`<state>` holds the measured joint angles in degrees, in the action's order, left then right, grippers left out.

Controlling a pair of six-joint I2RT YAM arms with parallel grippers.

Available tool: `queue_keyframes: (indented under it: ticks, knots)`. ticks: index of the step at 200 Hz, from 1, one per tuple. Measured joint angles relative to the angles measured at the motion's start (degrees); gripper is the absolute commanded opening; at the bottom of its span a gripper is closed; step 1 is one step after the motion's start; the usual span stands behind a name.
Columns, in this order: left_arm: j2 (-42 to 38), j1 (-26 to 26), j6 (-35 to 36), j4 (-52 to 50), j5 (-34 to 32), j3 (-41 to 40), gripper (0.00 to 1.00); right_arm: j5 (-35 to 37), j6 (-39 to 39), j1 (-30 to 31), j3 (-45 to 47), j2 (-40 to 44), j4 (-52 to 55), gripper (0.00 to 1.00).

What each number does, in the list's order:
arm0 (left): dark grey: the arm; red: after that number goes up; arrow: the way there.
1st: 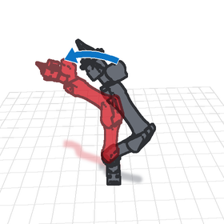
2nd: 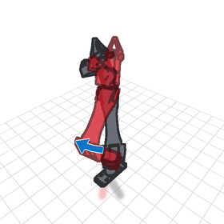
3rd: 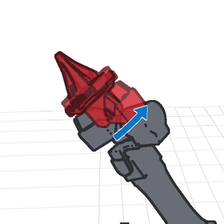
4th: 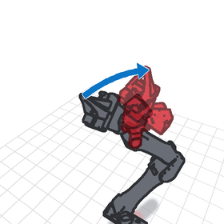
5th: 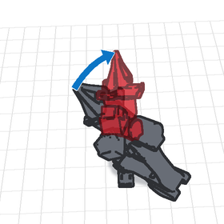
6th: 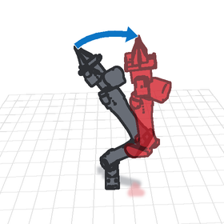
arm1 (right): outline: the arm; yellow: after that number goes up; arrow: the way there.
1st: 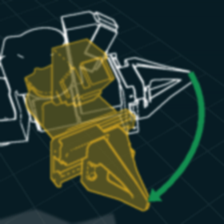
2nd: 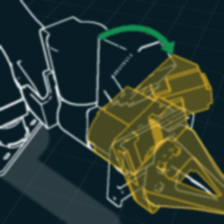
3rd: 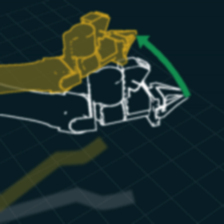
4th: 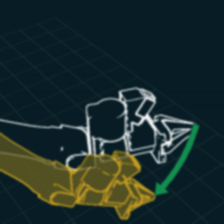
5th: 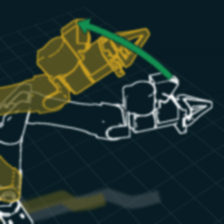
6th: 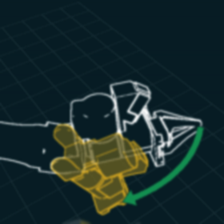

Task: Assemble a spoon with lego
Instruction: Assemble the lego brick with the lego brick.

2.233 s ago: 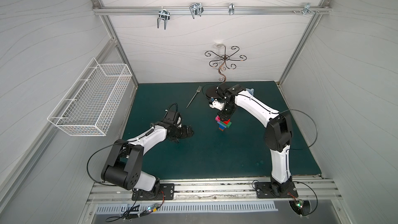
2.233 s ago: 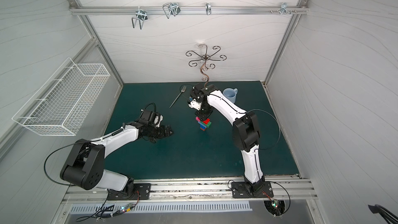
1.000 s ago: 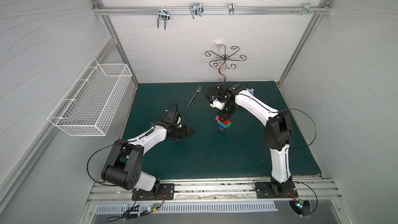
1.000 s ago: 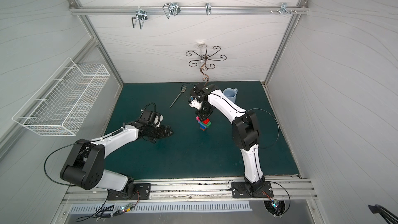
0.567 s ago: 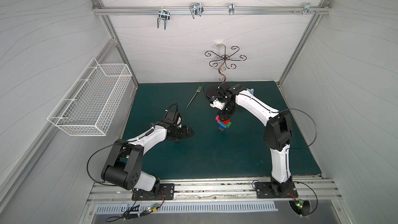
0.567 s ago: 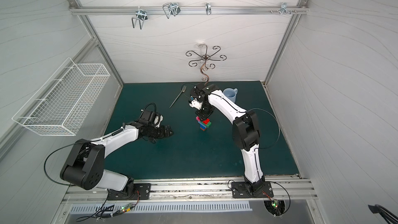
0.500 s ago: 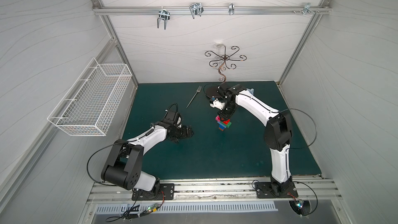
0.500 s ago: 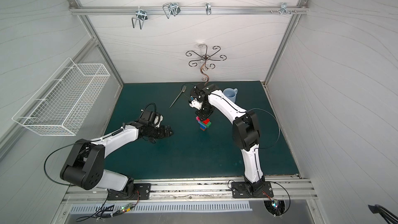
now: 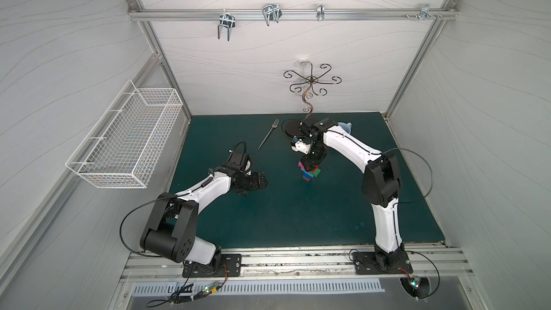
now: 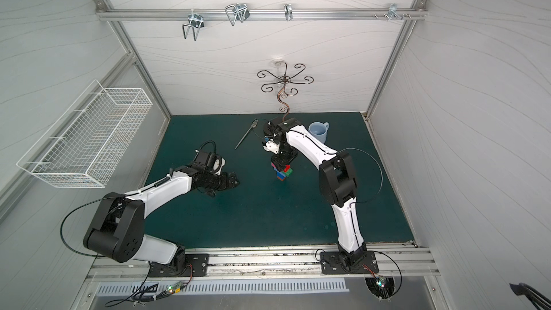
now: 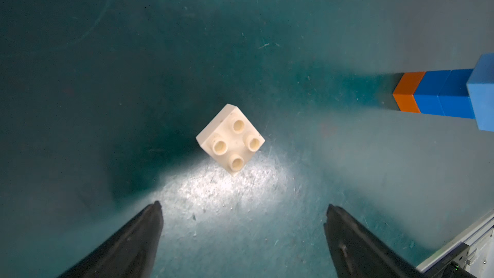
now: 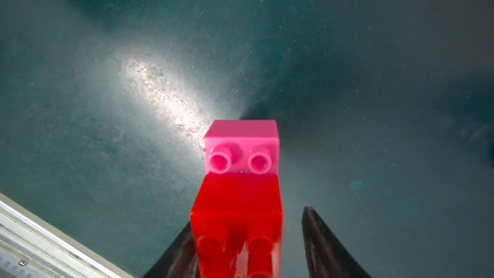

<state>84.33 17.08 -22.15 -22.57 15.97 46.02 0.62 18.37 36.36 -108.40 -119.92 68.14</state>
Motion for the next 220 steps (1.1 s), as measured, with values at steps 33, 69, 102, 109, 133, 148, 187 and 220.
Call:
queue_keyframes:
  ticks: [33, 69, 102, 109, 133, 148, 187, 220]
  knots:
    - [5.25, 0.17, 1.38, -1.60, -1.51, 4.52, 1.00, 0.94, -0.59, 0.00, 0.00, 0.59, -0.48, 0.60]
    - [10.88, 0.35, 3.50, -2.10, -1.75, 8.94, 0.97, 2.05, -0.96, 0.02, 0.00, 4.37, -1.73, 0.61]
    - [12.92, 3.82, 5.16, -2.01, 1.77, 12.26, 0.96, 3.23, -1.01, 0.09, -0.11, 8.61, -2.23, 0.61]
    - [12.70, 4.90, 5.31, -1.77, 2.56, 12.35, 0.96, 3.41, -1.07, 0.17, -0.11, 9.16, -2.38, 0.61]
    - [10.40, 5.73, 4.96, -1.33, 3.13, 10.67, 0.97, 3.85, -1.90, 1.44, -0.11, 9.73, -3.61, 0.61]
    - [7.30, 1.53, 3.76, -1.51, 3.13, 8.17, 0.97, 4.52, -2.51, 3.54, -0.15, 9.73, -3.91, 0.61]
    - [-2.89, -14.10, -0.68, -0.87, 1.42, 1.79, 0.99, 4.46, -4.44, 11.87, -4.28, 6.84, -4.92, 0.62]
    - [-5.49, -15.65, -2.05, -0.94, 0.76, 0.96, 0.99, 2.75, -7.74, 16.15, -12.02, -2.60, -5.73, 0.61]
